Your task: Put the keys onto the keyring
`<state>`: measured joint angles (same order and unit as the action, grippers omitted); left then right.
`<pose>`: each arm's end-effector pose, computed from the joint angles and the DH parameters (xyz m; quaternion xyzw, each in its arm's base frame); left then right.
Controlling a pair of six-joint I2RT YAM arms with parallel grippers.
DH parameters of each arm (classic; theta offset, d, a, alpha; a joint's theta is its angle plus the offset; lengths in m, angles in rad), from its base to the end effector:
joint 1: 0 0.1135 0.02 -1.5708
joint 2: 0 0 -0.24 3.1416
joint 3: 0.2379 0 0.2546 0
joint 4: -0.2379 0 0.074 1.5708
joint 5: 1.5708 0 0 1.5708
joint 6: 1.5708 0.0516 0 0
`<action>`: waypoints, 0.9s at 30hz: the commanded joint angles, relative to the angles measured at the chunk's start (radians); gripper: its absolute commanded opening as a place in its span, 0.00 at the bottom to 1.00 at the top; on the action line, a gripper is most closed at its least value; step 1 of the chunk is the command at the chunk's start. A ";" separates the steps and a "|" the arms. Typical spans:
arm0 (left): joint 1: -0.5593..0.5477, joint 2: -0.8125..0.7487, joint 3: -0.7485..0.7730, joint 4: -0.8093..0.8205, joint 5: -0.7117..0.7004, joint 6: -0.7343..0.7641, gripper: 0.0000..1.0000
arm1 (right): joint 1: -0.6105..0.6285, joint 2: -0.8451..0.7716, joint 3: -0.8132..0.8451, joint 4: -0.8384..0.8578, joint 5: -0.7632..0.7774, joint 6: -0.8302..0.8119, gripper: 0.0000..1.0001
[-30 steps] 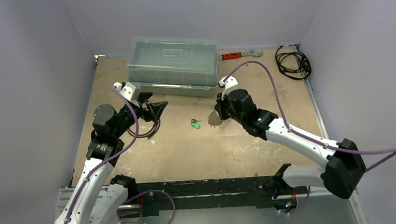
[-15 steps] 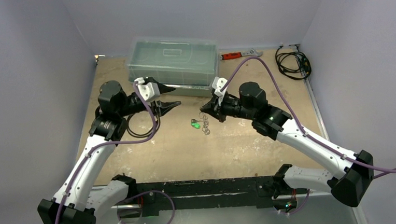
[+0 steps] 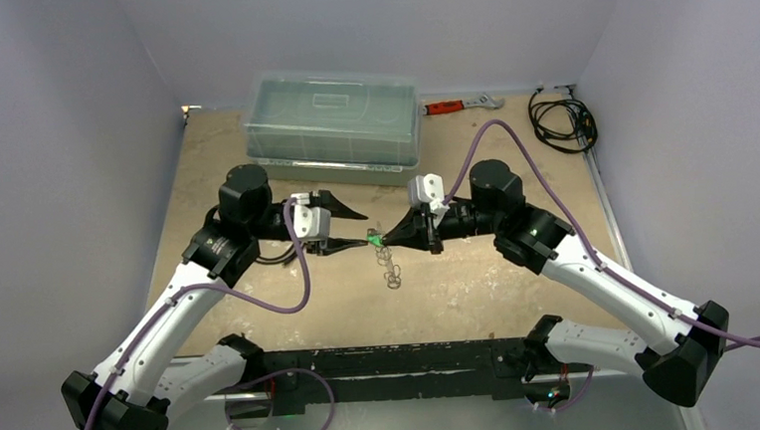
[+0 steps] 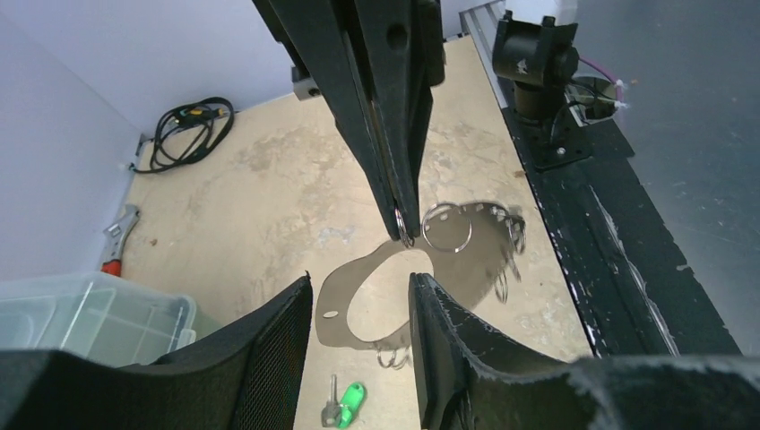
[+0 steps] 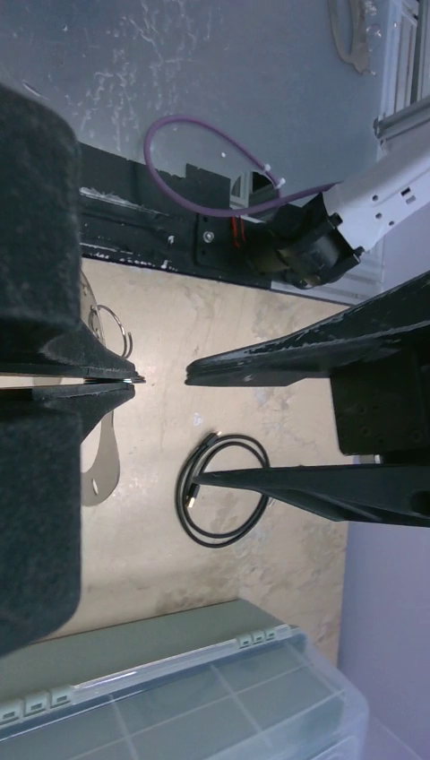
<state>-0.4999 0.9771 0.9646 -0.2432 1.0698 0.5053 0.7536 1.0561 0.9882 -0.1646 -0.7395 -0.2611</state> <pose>0.1797 -0.1497 0.3443 0.6010 0.4466 -0.4020 0.5269 0.1672 0.2046 0.3396 -0.5513 0.5303 0.4159 0.4919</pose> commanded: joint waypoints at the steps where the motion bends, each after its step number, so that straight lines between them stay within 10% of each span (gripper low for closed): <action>1: -0.025 0.008 -0.012 -0.011 0.011 0.048 0.42 | 0.004 -0.023 0.055 0.010 -0.074 -0.039 0.00; 27: -0.110 0.102 -0.047 0.092 -0.042 -0.040 0.20 | 0.004 0.023 0.068 0.031 -0.059 -0.035 0.00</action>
<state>-0.5999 1.0683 0.9230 -0.1871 1.0439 0.4717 0.7536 1.0821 1.0000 -0.1726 -0.7773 -0.2897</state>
